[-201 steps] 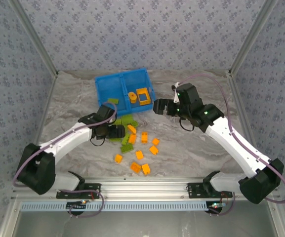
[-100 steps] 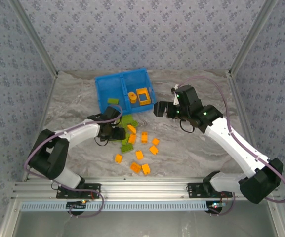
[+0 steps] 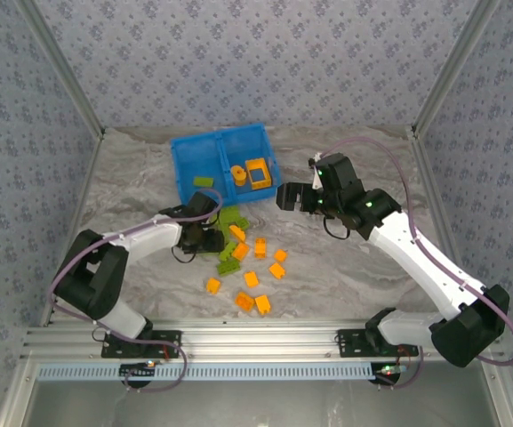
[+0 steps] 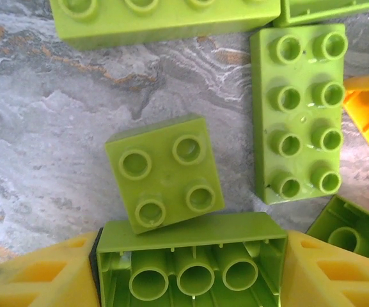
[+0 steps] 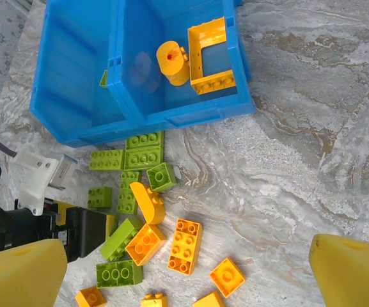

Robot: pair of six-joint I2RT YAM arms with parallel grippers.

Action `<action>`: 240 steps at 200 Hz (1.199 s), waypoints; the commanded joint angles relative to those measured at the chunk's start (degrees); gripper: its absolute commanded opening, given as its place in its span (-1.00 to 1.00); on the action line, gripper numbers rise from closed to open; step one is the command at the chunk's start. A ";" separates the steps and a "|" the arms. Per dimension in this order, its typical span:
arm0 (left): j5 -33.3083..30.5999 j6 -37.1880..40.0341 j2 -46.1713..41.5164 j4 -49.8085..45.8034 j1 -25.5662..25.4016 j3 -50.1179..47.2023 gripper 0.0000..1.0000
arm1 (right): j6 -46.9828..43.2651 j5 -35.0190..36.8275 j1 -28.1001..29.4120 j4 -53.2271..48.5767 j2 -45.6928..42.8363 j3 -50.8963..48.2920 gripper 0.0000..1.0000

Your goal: Sort the legos into containers by color

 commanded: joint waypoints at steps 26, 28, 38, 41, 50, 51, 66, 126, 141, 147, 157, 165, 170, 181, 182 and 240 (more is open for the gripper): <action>-5.42 2.06 -11.68 -8.18 -0.44 8.80 0.10 | 1.00 0.84 -0.21 -0.66 -1.50 -0.30 1.00; -5.74 2.30 -11.91 -8.41 -0.44 9.50 0.11 | 1.07 0.89 -0.21 -0.67 -1.57 -0.30 1.00; -8.18 4.46 -12.01 -9.30 -0.36 13.63 0.11 | 1.18 0.95 -0.20 -0.44 -1.63 -0.30 1.00; -9.03 5.26 -11.86 -9.46 -0.35 14.85 0.11 | 1.26 1.04 -0.21 -0.33 -1.67 -0.30 1.00; -11.26 7.96 -10.38 -9.52 0.05 18.63 0.11 | 1.36 1.00 -0.16 -0.05 -1.68 -0.30 1.00; -11.47 8.26 -10.20 -9.56 0.16 19.02 0.11 | 1.40 0.95 -0.19 -0.01 -1.68 -0.30 1.00; -13.44 12.60 -5.71 -9.48 2.10 25.73 0.10 | 1.61 0.84 -0.20 0.06 -1.68 -0.30 1.00; -12.50 24.05 20.94 -10.37 10.06 52.08 0.09 | 2.16 2.43 0.06 -1.29 -5.04 -0.30 1.00; -10.62 23.67 26.66 -11.56 11.97 57.38 0.09 | 2.67 2.73 0.14 -1.35 -6.26 -0.30 1.00; -9.36 23.16 28.40 -11.54 12.78 58.91 0.11 | 2.91 2.75 0.10 -1.39 -6.67 -0.30 1.00; -7.76 22.26 31.17 -11.62 13.96 61.46 0.13 | 3.13 2.82 0.16 -1.50 -7.20 -2.30 1.00; -6.43 21.94 32.88 -13.01 14.60 62.86 0.16 | 3.28 2.77 0.19 -1.64 -7.51 -2.33 1.00; -5.83 22.00 33.76 -12.80 14.91 63.72 0.17 | 3.21 2.83 0.23 -1.93 -7.64 -2.31 1.00; -4.67 22.09 35.72 -13.96 15.28 66.33 0.23 | 3.37 3.05 0.20 -2.19 -8.04 -2.40 1.00; -4.53 22.10 35.92 -14.11 15.33 66.60 0.23 | 3.33 3.03 0.17 -2.18 -8.07 -2.41 1.00; -1.15 20.79 33.78 -15.12 15.32 68.37 0.55 | 3.75 3.15 0.20 -1.13 -8.23 -3.03 1.00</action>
